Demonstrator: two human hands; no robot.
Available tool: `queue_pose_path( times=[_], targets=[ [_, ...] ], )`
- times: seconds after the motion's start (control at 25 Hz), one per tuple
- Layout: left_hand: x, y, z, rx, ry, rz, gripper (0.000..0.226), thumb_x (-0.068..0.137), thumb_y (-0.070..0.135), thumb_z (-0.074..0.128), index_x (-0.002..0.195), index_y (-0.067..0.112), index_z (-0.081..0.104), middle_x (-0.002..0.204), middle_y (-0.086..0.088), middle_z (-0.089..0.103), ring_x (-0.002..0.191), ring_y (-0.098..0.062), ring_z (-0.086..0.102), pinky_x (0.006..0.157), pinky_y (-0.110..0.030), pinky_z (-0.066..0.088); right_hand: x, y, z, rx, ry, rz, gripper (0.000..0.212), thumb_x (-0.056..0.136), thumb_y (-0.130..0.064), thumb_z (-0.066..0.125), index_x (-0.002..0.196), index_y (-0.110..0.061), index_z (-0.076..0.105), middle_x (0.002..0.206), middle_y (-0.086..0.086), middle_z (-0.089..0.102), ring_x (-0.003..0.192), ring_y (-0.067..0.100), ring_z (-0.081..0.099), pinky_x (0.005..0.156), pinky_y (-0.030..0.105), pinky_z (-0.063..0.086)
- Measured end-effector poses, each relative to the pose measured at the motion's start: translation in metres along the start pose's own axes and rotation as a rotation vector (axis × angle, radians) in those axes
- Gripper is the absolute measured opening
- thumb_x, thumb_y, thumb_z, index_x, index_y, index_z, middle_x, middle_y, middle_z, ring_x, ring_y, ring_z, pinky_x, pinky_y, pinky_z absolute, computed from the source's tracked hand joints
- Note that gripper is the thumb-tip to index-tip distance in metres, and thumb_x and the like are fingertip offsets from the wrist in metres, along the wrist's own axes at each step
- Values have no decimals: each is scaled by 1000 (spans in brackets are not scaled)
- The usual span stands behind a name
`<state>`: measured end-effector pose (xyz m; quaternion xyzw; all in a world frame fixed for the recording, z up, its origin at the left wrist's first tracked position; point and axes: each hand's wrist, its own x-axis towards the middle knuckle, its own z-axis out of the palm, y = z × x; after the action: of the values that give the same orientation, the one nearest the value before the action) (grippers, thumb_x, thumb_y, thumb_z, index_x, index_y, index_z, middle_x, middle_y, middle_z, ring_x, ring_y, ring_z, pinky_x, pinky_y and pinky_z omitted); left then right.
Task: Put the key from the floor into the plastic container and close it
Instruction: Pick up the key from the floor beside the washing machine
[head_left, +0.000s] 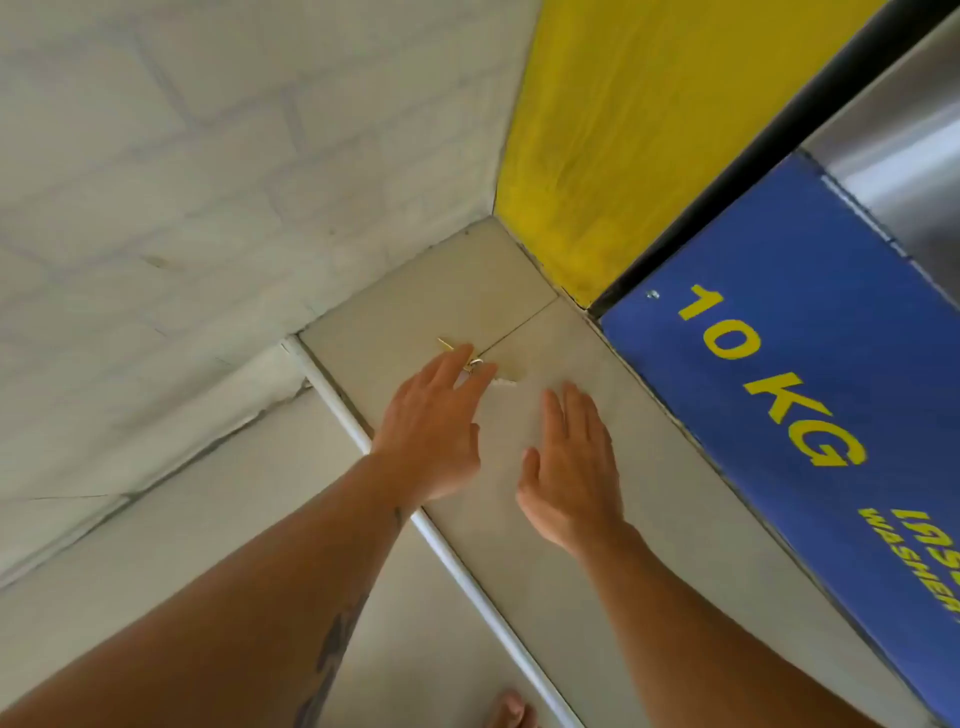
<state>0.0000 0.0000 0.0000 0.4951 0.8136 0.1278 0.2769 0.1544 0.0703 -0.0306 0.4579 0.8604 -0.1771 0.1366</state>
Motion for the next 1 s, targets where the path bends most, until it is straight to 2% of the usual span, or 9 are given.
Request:
queue_pose_path(
  times=[0.12,0.2,0.36,0.44,0.52,0.64,0.8,0.88,1.0],
  targets=[
    [16,-6,12,162,36,88,71,89,22,58,151,34,25,164,-1,11,150,-26,11,118,-41,19,1,1,18,-24,130,3,74,91,-29,46,155,-11,13,164,13,10,150,31,8,121,49,13],
    [24,-10,17,185,72,68,65,86,23,60,145,35,36,160,0,23,146,-27,19,114,-43,26,-1,1,30,-32,138,0,76,90,-33,41,156,-11,9,165,12,5,151,29,3,121,49,9],
    [25,-15,29,205,206,48,33,83,20,62,115,26,60,122,-2,52,110,-29,47,85,-38,40,2,4,39,-22,176,19,77,88,-33,36,156,-11,9,165,12,3,151,28,0,121,50,6],
    [28,-20,29,251,221,67,27,83,15,61,109,20,60,107,-4,53,91,-29,51,73,-36,37,2,3,41,-16,198,9,77,87,-32,36,156,-10,12,164,12,6,151,29,2,121,50,6],
    [31,-21,27,254,180,63,23,85,12,55,108,17,56,102,-4,54,85,-28,52,71,-34,36,2,3,40,-25,187,7,76,87,-32,35,156,-10,10,164,13,5,151,29,0,121,49,4],
    [28,-14,12,10,179,-75,11,90,9,47,99,14,52,98,-5,56,84,-27,53,70,-34,42,2,0,27,-41,48,18,75,90,-33,30,156,-10,2,164,13,-4,151,30,-5,121,48,1],
    [-4,4,-30,-440,199,-321,13,92,11,44,87,17,54,94,-1,57,81,-24,59,68,-38,53,7,-2,-32,-11,-356,58,77,97,-34,36,155,-18,-12,162,2,-23,149,24,-18,120,44,1],
    [-29,20,-65,-561,225,-370,14,89,12,50,82,21,59,92,1,60,72,-18,61,57,-28,52,2,-8,-70,58,-463,97,71,98,-31,34,156,-20,-6,164,-3,-17,150,23,-14,119,43,5],
    [-67,47,-124,-693,233,-402,10,88,16,61,80,21,64,75,2,61,49,-5,52,41,-13,38,-30,-30,-122,128,-462,84,66,99,-30,33,156,-21,1,165,-5,-11,151,19,-10,120,42,9]
  ],
)
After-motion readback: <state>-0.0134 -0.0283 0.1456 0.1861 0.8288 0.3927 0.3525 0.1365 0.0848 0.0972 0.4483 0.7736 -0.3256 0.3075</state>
